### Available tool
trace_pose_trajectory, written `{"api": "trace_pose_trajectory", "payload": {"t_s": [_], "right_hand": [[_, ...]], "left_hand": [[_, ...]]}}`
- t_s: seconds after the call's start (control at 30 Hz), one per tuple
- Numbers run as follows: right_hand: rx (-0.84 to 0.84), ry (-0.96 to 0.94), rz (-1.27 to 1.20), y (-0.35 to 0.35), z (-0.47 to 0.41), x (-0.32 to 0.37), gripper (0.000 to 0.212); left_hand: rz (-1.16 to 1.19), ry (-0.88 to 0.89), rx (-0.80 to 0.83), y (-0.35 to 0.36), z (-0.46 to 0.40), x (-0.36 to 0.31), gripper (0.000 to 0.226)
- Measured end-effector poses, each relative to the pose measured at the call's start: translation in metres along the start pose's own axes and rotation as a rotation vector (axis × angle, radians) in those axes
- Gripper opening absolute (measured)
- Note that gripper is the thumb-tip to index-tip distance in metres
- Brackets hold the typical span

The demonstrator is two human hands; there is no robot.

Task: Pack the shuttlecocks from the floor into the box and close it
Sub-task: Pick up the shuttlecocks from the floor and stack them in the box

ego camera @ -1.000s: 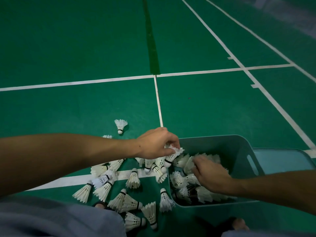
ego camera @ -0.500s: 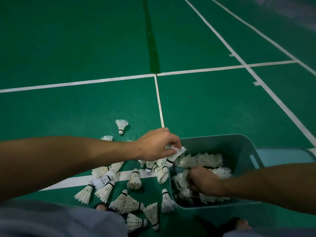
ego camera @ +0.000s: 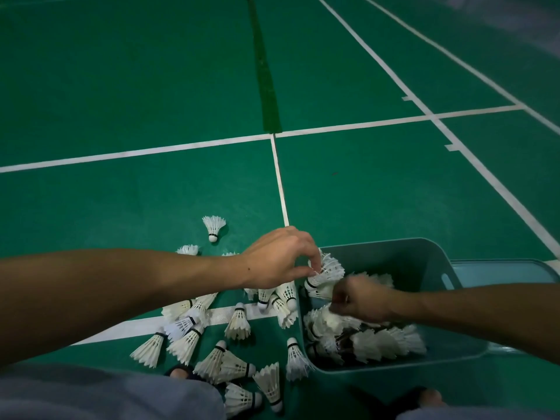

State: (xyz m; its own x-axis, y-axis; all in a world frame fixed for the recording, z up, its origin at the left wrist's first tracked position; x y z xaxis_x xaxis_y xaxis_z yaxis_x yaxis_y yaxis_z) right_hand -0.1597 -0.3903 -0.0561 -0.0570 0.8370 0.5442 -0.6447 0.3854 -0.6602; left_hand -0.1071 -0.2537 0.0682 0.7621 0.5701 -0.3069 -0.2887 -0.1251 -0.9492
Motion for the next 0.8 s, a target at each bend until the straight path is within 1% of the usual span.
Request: {"api": "trace_pose_trajectory", "payload": {"t_s": [0.07,0.1,0.13,0.17,0.2,0.23,0.27,0.33,0.37,0.4,0.47,0.53,0.6,0.7,0.8], "right_hand": [[-0.154,0.047,-0.128,-0.03,0.013,0.0,0.015],[-0.265,0.045,-0.198,-0.046,0.023,0.001,0.018],[-0.376,0.016,-0.214,-0.06,0.033,0.005,0.025],[-0.449,-0.04,-0.169,-0.069,0.044,0.012,0.035],[-0.479,-0.103,-0.08,-0.073,0.052,0.02,0.044],[-0.478,-0.166,0.025,-0.072,0.057,0.027,0.052],[-0.468,-0.22,0.124,-0.068,0.059,0.033,0.053],[-0.49,-0.322,0.255,-0.062,0.061,0.04,0.038],[-0.495,-0.352,0.292,-0.058,0.058,0.038,0.029],[-0.481,-0.364,0.314,-0.053,0.056,0.035,0.026],[-0.427,-0.336,0.334,-0.041,0.048,0.021,0.024],[-0.387,-0.238,0.305,-0.031,0.043,0.001,0.022],[-0.334,-0.122,0.219,-0.021,0.04,-0.019,0.019],[-0.237,-0.004,0.107,-0.003,0.035,-0.038,0.017],[-0.189,0.027,0.057,0.009,0.029,-0.042,0.012]], "left_hand": [[0.029,-0.016,0.021,0.002,0.0,0.0,0.007],[0.034,-0.026,0.026,0.003,0.0,0.0,0.005],[0.031,-0.039,0.033,0.005,-0.001,0.001,0.004],[0.03,-0.052,0.041,0.007,-0.002,0.001,0.003],[0.039,-0.063,0.05,0.009,-0.004,0.0,0.003],[0.054,-0.068,0.055,0.011,-0.006,-0.002,0.004],[0.07,-0.068,0.059,0.012,-0.009,-0.005,0.004],[0.091,-0.073,0.077,0.014,-0.014,-0.013,0.004],[0.098,-0.075,0.083,0.016,-0.017,-0.016,0.005],[0.105,-0.08,0.087,0.02,-0.019,-0.019,0.006],[0.098,-0.092,0.094,0.028,-0.023,-0.025,0.009],[0.052,-0.094,0.143,0.04,-0.028,-0.029,0.02],[-0.056,-0.053,0.26,0.055,-0.032,-0.035,0.023],[-0.254,0.028,0.438,0.077,-0.035,-0.04,0.014],[-0.418,0.096,0.602,0.094,-0.035,-0.047,0.03]]}}
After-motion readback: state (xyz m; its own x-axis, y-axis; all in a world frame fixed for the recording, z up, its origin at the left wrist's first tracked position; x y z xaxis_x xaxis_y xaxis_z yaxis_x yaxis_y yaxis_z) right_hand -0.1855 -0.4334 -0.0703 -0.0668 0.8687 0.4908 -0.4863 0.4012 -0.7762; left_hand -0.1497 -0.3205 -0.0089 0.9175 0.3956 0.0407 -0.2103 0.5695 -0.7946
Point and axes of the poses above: each hand's wrist, its own z-axis away from the middle knuckle, its own y-axis out of the palm, x = y × z, the point moved 8 cm from there along -z, towards the middle knuckle, and after that the axes turned 7 degrees about -z, right-handed, at the moved point
